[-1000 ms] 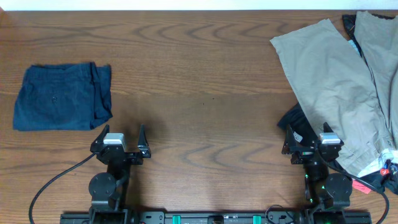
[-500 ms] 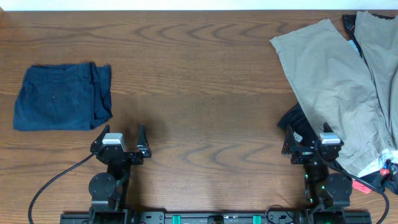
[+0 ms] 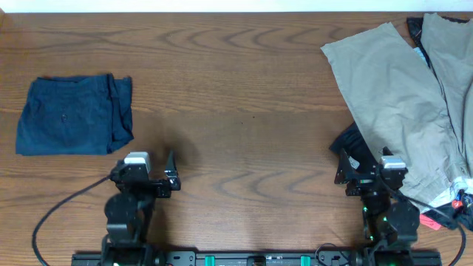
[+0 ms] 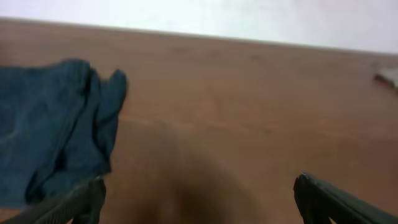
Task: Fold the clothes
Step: 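Reach the right gripper to the khaki shorts pile and grasp its edge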
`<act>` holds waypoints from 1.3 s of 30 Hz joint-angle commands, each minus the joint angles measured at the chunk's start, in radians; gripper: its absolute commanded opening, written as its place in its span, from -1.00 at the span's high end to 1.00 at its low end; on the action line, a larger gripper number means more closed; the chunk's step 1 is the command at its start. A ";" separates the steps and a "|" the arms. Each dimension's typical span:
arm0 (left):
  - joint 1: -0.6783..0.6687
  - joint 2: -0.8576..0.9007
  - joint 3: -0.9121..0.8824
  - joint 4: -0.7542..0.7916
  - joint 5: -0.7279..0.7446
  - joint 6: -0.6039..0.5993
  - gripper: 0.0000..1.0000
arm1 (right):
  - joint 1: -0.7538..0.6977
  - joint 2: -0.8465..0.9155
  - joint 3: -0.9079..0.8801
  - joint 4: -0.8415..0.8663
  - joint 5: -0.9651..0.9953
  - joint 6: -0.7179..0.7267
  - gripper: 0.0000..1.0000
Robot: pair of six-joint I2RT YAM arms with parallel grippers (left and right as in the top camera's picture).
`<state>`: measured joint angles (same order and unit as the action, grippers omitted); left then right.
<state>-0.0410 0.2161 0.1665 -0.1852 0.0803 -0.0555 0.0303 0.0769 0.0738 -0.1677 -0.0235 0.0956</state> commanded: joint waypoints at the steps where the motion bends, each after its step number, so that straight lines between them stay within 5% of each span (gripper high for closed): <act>1: -0.002 0.098 0.130 -0.056 0.014 -0.010 -0.96 | 0.006 0.072 0.092 -0.050 0.051 0.012 -0.99; 15: -0.002 0.538 0.562 -0.453 0.043 -0.010 -0.96 | -0.048 0.875 0.534 -0.354 0.196 0.011 -0.99; 21: -0.002 0.608 0.580 -0.469 0.096 -0.010 -0.96 | -0.084 1.242 0.724 -0.333 0.207 0.010 -0.99; 25: -0.002 0.630 0.580 -0.469 0.096 -0.010 -0.96 | -0.084 1.371 0.738 -0.201 0.211 -0.023 -0.50; 30: -0.002 0.645 0.580 -0.469 0.096 -0.010 -0.96 | -0.084 1.490 0.738 -0.144 0.287 -0.023 -0.21; 39: -0.002 0.654 0.580 -0.469 0.096 -0.010 -0.96 | -0.084 1.605 0.737 -0.097 0.308 -0.023 -0.10</act>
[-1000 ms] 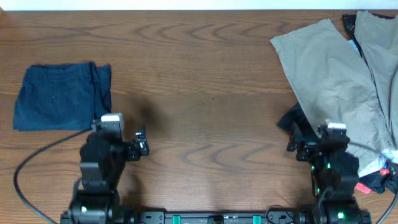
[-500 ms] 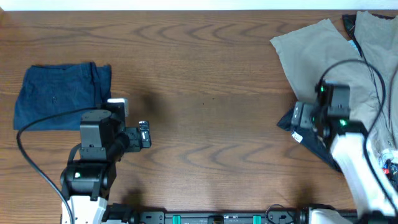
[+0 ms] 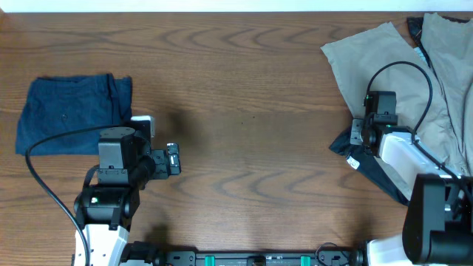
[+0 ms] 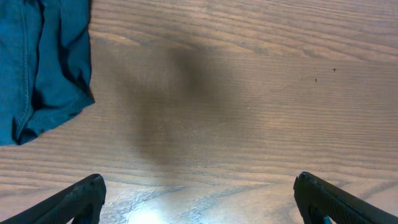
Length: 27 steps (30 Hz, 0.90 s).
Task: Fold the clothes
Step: 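Reach the right gripper to the khaki shorts pile and grasp its edge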
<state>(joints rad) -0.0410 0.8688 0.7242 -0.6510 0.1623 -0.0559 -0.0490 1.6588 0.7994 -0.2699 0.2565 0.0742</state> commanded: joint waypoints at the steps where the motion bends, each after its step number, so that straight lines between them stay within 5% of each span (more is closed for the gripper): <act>1: -0.002 0.001 0.022 -0.003 0.014 -0.009 -0.96 | -0.005 0.032 0.012 0.009 0.028 -0.002 -0.10; 6: -0.002 0.001 0.022 -0.003 0.014 -0.009 -0.96 | -0.005 0.071 0.011 0.014 0.029 -0.002 -0.04; 14: -0.002 0.001 0.022 -0.003 0.014 -0.009 -0.95 | -0.005 0.076 0.013 0.021 0.055 -0.001 0.98; 27: -0.002 0.001 0.022 -0.003 0.014 -0.009 -0.96 | -0.005 -0.072 0.050 -0.001 0.044 -0.001 0.98</act>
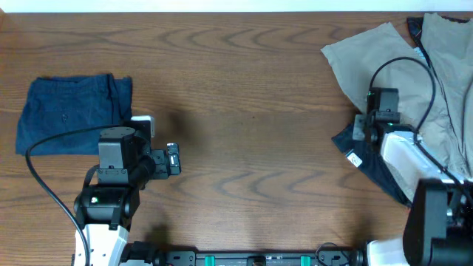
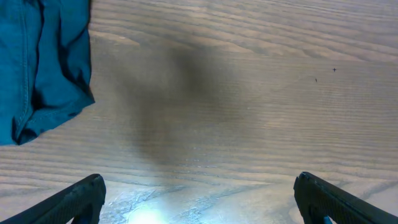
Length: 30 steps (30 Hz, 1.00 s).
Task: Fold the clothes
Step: 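Reach the right gripper to the khaki shorts pile and grasp its edge, then drag the khaki shorts leftward with the right gripper onto open table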
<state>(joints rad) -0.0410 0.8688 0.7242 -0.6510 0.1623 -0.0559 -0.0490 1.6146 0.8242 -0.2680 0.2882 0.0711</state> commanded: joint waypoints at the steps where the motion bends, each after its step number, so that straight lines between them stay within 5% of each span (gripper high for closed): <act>1: -0.002 0.001 0.022 -0.003 0.014 -0.009 -0.96 | -0.005 -0.027 0.025 -0.011 0.003 0.002 0.97; 12: -0.002 0.001 0.022 -0.003 0.014 -0.009 -0.96 | -0.003 -0.014 0.027 -0.034 -0.069 0.002 0.98; 23: -0.002 0.001 0.022 0.000 0.013 -0.009 -0.96 | 0.056 -0.204 0.245 -0.054 -0.789 0.031 0.98; 30: -0.002 0.007 0.022 0.009 0.013 -0.009 -0.96 | 0.262 -0.208 0.256 -0.005 -0.848 0.202 0.97</act>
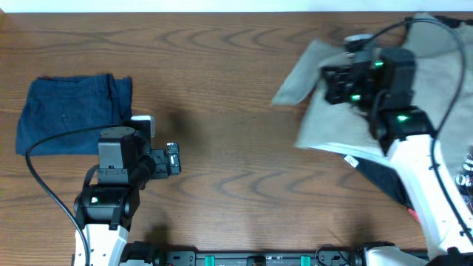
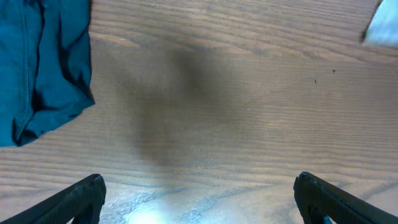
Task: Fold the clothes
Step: 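Drag the khaki shorts leftward with the right gripper onto open table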
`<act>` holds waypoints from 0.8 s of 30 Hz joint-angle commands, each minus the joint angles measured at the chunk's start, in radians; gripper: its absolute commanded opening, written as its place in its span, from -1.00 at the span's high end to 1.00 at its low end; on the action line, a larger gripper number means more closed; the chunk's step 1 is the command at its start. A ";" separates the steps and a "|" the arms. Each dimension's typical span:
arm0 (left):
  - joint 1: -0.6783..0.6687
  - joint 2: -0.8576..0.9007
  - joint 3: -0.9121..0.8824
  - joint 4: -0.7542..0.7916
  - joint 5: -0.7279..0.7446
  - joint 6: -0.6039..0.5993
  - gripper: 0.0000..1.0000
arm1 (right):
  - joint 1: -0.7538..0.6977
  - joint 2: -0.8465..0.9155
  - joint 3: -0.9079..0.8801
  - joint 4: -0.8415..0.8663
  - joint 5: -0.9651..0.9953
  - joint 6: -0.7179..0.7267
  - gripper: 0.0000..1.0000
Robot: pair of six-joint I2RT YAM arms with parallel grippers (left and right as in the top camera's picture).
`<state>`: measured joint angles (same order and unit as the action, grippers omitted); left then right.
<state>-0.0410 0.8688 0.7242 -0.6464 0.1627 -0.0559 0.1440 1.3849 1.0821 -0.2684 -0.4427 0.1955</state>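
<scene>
A folded blue garment (image 1: 70, 114) lies at the table's left, its edge also in the left wrist view (image 2: 37, 68). My left gripper (image 1: 171, 159) hovers just right of it, open, with bare wood between the fingers (image 2: 81, 199). At the back right, my right gripper (image 1: 334, 83) is shut on a beige garment (image 1: 332, 125). The garment is raised and drawn leftward, with one corner hanging out at the left (image 1: 284, 92). That corner just shows in the left wrist view (image 2: 382, 25).
A dark garment (image 1: 380, 176) lies partly under the beige one's front edge. More beige cloth and small colourful items (image 1: 464, 174) lie at the far right edge. Black cables trail from both arms. The table's wood (image 1: 236, 148) shows between the two garments.
My right arm has moved from the beige garment's left edge to the back of the table. The garment is now lifted and pulled leftward. The left arm has not moved.
Both arms stood at the front edge, the beige garment flat at the right. Then my left gripper hovered open beside the blue garment, and my right reached the beige garment's left edge and stayed there. Now it holds that garment raised.
</scene>
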 commanded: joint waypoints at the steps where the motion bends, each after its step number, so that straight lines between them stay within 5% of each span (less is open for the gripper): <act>1: -0.002 0.011 0.022 0.004 0.013 -0.009 -0.96 | 0.105 0.031 -0.002 -0.004 -0.100 0.077 0.97; 8: -0.002 0.038 0.022 0.003 0.013 -0.009 -0.96 | 0.255 0.084 -0.002 -0.008 0.058 0.077 0.98; 19: -0.002 0.069 0.022 0.007 0.014 -0.014 -0.96 | 0.269 0.109 -0.002 -0.145 0.074 0.077 0.97; 24: -0.002 0.071 0.022 0.019 0.014 -0.177 -0.95 | 0.270 0.128 -0.003 -0.334 0.076 0.074 0.81</act>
<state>-0.0410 0.9371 0.7242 -0.6312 0.1661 -0.1211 0.4061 1.4891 1.0805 -0.5541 -0.3748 0.2699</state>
